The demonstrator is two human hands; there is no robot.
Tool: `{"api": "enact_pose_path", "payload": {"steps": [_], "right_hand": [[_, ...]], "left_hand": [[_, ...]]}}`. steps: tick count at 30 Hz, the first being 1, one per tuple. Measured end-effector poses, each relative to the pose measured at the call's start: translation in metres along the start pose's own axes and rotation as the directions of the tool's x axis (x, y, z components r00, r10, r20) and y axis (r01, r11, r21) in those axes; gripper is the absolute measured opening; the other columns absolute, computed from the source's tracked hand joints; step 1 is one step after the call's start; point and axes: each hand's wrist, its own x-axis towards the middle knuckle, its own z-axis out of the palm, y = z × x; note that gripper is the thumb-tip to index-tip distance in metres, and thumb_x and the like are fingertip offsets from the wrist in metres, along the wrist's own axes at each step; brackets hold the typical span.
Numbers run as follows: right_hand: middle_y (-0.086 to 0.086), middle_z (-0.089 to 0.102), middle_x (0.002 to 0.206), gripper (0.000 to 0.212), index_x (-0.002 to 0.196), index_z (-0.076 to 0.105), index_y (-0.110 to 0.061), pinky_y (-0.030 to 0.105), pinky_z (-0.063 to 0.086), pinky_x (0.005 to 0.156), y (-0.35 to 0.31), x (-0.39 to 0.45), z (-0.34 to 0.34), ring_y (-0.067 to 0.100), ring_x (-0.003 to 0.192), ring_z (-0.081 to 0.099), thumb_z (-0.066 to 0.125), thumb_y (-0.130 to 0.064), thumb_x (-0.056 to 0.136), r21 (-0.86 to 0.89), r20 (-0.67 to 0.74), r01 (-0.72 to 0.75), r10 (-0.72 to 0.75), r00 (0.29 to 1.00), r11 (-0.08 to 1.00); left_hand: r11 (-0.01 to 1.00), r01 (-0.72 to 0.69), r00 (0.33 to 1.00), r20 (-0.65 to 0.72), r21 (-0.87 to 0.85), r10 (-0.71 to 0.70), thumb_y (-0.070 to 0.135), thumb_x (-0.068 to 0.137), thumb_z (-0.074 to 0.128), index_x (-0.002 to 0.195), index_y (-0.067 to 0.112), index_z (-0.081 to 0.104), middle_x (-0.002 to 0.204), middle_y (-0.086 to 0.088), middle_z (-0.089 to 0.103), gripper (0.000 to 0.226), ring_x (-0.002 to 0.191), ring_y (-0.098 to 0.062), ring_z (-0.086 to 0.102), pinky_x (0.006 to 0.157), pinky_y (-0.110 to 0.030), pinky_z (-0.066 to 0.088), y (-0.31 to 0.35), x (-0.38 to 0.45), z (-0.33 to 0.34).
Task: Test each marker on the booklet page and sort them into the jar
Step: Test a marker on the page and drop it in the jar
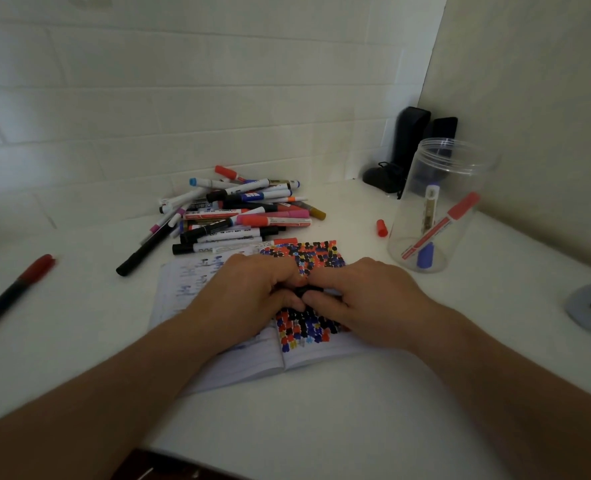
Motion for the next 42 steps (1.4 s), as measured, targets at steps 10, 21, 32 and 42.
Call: {"api": "enact_pose_path", "payload": {"steps": [10,21,32,42], "right_hand": [[-0.006,0.057,0.074,0.025,0.096,0.04,-0.033,0.03,0.044,0.058,0.009,-0.01,-0.028,0.012,0.065,0.052,0.049,-0.056,0.101,0.318,0.123,-0.335,0.312,0.942,0.887],[0.006,0.057,0.071,0.03,0.094,0.068,-0.014,0.023,0.04,0.049,0.045,-0.03,-0.058,0.013,0.061,0.05,0.09,-0.028,0.079,0.986,0.07,-0.066,0.02,0.997,-0.15],[-0.001,0.055,0.054,0.032,0.06,0.058,-0.016,0.022,0.037,0.046,-0.004,-0.028,-0.013,0.011,0.049,0.044,0.075,-0.002,0.083,0.844,0.046,-0.215,0.332,0.942,0.492],[0.006,0.056,0.051,0.032,0.062,0.051,-0.009,0.02,0.042,0.042,-0.013,-0.03,-0.009,0.014,0.042,0.049,0.07,0.003,0.084,0.815,0.132,-0.355,0.45,0.883,0.459]], "left_hand": [[0.987,0.147,0.987,0.07,-0.061,-0.143,0.042,0.09,0.075,0.102,0.035,0.065,0.089,0.016,0.072,0.017,0.078,0.001,0.063,0.067,-0.02,0.051,0.003,-0.001,-0.001],[0.972,0.193,0.952,0.265,-0.133,-0.153,0.05,0.081,0.081,0.097,0.036,0.073,0.091,0.019,0.072,0.022,0.085,0.001,0.065,0.077,-0.036,0.059,-0.003,0.008,-0.002],[0.97,0.207,0.944,0.287,-0.126,-0.164,0.054,0.08,0.08,0.097,0.04,0.075,0.093,0.023,0.072,0.022,0.089,0.0,0.065,0.079,-0.041,0.057,-0.005,0.009,0.001],[0.97,0.216,0.942,0.286,-0.114,-0.176,0.058,0.078,0.079,0.097,0.042,0.075,0.093,0.022,0.071,0.025,0.088,-0.001,0.065,0.079,-0.042,0.058,-0.007,0.009,0.003]]}}
